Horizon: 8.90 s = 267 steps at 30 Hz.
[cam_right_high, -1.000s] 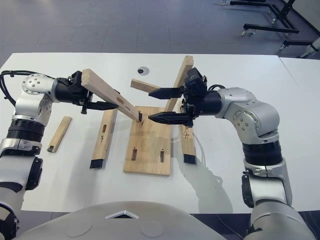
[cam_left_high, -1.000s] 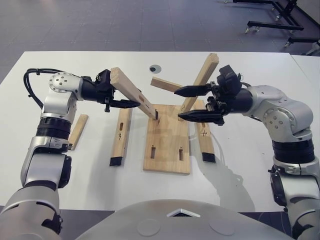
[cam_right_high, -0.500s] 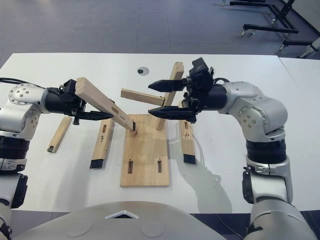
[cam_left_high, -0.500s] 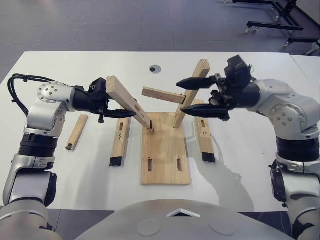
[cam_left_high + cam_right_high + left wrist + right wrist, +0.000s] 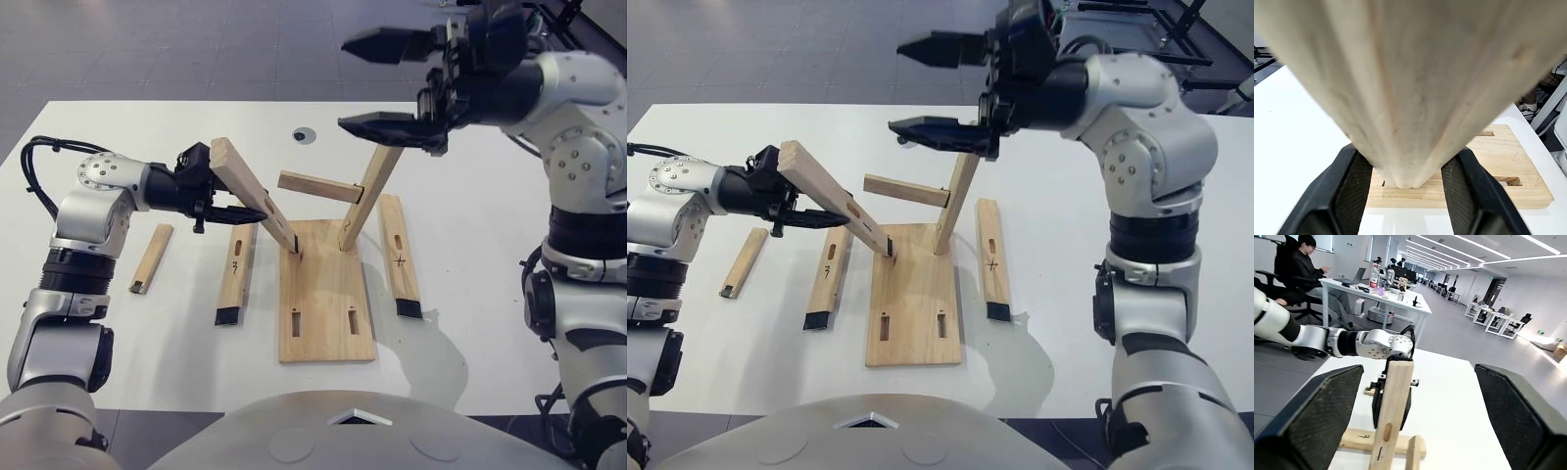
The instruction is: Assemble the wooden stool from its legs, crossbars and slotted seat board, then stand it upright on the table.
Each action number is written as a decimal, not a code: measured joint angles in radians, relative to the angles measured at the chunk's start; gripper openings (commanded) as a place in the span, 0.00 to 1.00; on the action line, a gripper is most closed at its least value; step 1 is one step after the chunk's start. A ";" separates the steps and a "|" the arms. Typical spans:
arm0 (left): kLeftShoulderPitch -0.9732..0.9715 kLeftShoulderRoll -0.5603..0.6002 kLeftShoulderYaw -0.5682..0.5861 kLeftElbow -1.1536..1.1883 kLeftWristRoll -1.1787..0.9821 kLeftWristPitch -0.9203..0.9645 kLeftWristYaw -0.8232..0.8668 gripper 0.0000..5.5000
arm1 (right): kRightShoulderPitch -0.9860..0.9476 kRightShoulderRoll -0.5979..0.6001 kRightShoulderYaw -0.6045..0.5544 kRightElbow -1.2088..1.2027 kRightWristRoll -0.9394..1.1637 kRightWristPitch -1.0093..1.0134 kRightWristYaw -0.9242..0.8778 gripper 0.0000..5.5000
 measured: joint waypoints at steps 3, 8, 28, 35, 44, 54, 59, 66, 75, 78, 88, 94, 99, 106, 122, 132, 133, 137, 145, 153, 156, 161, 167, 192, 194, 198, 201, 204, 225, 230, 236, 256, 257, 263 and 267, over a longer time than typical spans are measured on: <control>-0.047 -0.010 -0.016 0.069 0.001 0.017 -0.016 0.37 | -0.028 -0.007 0.037 0.032 -0.040 -0.033 0.042 0.76; -0.118 -0.037 -0.039 0.185 0.008 0.028 -0.044 0.37 | -0.054 0.012 0.118 0.055 -0.113 -0.101 0.094 0.76; -0.282 -0.114 -0.126 0.409 0.085 -0.003 -0.106 0.37 | -0.063 0.089 0.394 0.205 -0.529 -0.376 0.126 0.76; -0.290 -0.124 -0.127 0.428 0.094 -0.011 -0.111 0.37 | 0.001 0.115 0.331 0.146 -0.505 -0.323 0.039 0.76; -0.291 -0.122 -0.126 0.427 0.095 -0.009 -0.114 0.37 | 0.092 0.229 0.242 0.036 -0.648 -0.310 -0.422 0.76; -0.282 -0.118 -0.126 0.414 0.095 -0.003 -0.110 0.37 | 0.228 0.216 0.416 -0.052 -0.904 -0.340 -0.518 0.76; -0.279 -0.118 -0.126 0.411 0.095 -0.003 -0.109 0.37 | 0.228 0.265 0.352 -0.094 -0.870 -0.338 -0.551 0.76; -0.272 -0.119 -0.125 0.408 0.095 0.013 -0.101 0.37 | 0.228 0.223 0.385 -0.114 -0.972 -0.307 -0.540 0.76; -0.271 -0.130 -0.112 0.424 0.093 0.040 -0.095 0.37 | 0.227 0.227 0.405 -0.131 -1.016 -0.275 -0.536 0.76; -0.273 -0.133 -0.109 0.440 0.092 0.040 -0.095 0.37 | 0.228 0.222 0.424 -0.131 -1.052 -0.238 -0.518 0.76; -0.272 -0.134 -0.109 0.452 0.092 0.035 -0.095 0.37 | 0.228 0.197 0.453 -0.167 -1.077 -0.182 -0.437 0.76; -0.273 -0.138 -0.110 0.460 0.092 0.021 -0.095 0.37 | 0.231 0.197 0.467 -0.172 -1.077 -0.144 -0.400 0.76; -0.284 -0.146 -0.114 0.483 0.093 0.010 -0.096 0.37 | 0.231 0.198 0.467 -0.172 -1.078 -0.143 -0.399 0.76; -0.309 -0.156 -0.129 0.502 0.095 -0.019 -0.096 0.37 | 0.231 0.192 0.468 -0.170 -1.078 -0.150 -0.400 0.76; -0.327 -0.148 -0.240 0.386 0.135 -0.040 -0.051 0.37 | 0.245 0.156 0.466 -0.165 -1.070 -0.183 -0.392 0.76; -0.314 -0.127 -0.249 0.316 0.134 -0.034 -0.037 0.37 | 0.156 0.291 0.205 -0.114 -0.833 -0.231 -0.521 0.76; -0.312 -0.125 -0.249 0.309 0.134 -0.035 -0.035 0.37 | 0.128 0.309 0.152 -0.113 -0.783 -0.232 -0.534 0.76; -0.308 -0.123 -0.249 0.301 0.134 -0.040 -0.033 0.37 | 0.067 0.318 0.015 -0.083 -0.684 -0.258 -0.587 0.76; -0.173 -0.124 -0.325 0.326 0.304 -0.050 0.042 0.62 | 0.056 0.274 -0.031 0.029 -0.658 -0.340 -0.633 0.76; -0.171 -0.064 -0.205 0.203 0.292 -0.035 0.047 0.70 | 0.054 0.262 -0.046 0.048 -0.625 -0.366 -0.650 0.76; -0.078 0.018 -0.090 0.065 0.236 0.006 0.074 0.70 | 0.055 0.256 -0.131 0.049 -0.509 -0.337 -0.638 0.76; 0.282 0.066 0.273 -0.307 0.080 0.033 0.262 0.70 | 0.289 0.195 -0.343 0.022 -0.128 -0.080 -0.468 0.76; 0.441 -0.118 0.526 -0.422 -0.035 0.045 0.620 0.70 | 0.570 0.068 -0.411 0.063 0.051 0.062 -0.230 0.76; 0.266 -0.287 0.314 -0.399 -0.122 0.110 0.796 0.70 | 0.484 0.090 -0.284 0.157 0.092 0.062 -0.206 0.76; 0.271 -0.276 0.303 -0.402 -0.118 0.112 0.790 0.70 | 0.480 0.090 -0.280 0.167 0.091 0.053 -0.205 0.76; 0.277 -0.270 0.286 -0.403 -0.113 0.120 0.791 0.70 | 0.478 0.090 -0.265 0.166 0.090 0.052 -0.200 0.76; 0.274 -0.270 0.274 -0.401 -0.099 0.127 0.808 0.70 | 0.478 0.090 -0.243 0.158 0.088 0.052 -0.192 0.76; 0.259 -0.269 0.270 -0.390 -0.081 0.128 0.826 0.70 | 0.478 0.090 -0.231 0.166 0.069 0.026 -0.189 0.76; 0.483 -0.131 0.415 -0.607 -0.308 0.209 0.692 0.70 | 0.445 0.070 -0.225 0.221 0.048 -0.014 -0.175 0.76; 0.436 -0.137 0.377 -0.578 -0.303 0.207 0.709 0.70 | 0.436 0.070 -0.206 0.226 0.047 -0.014 -0.165 0.76; 0.402 -0.139 0.345 -0.539 -0.293 0.205 0.708 0.70 | 0.435 0.071 -0.200 0.228 0.038 -0.015 -0.165 0.76; 0.245 -0.130 0.232 -0.407 -0.194 0.192 0.606 0.70 | 0.431 0.054 -0.195 0.252 -0.027 -0.035 -0.162 0.76; 0.229 -0.130 0.223 -0.392 -0.180 0.187 0.599 0.70 | 0.429 0.050 -0.195 0.253 -0.029 -0.035 -0.162 0.76; 0.150 -0.135 0.188 -0.297 -0.122 0.159 0.587 0.70 | 0.427 0.046 -0.186 0.260 -0.055 -0.040 -0.162 0.76; 0.155 -0.135 0.182 -0.285 -0.100 0.132 0.587 0.70 | 0.426 0.046 -0.140 0.280 -0.118 -0.085 -0.156 0.76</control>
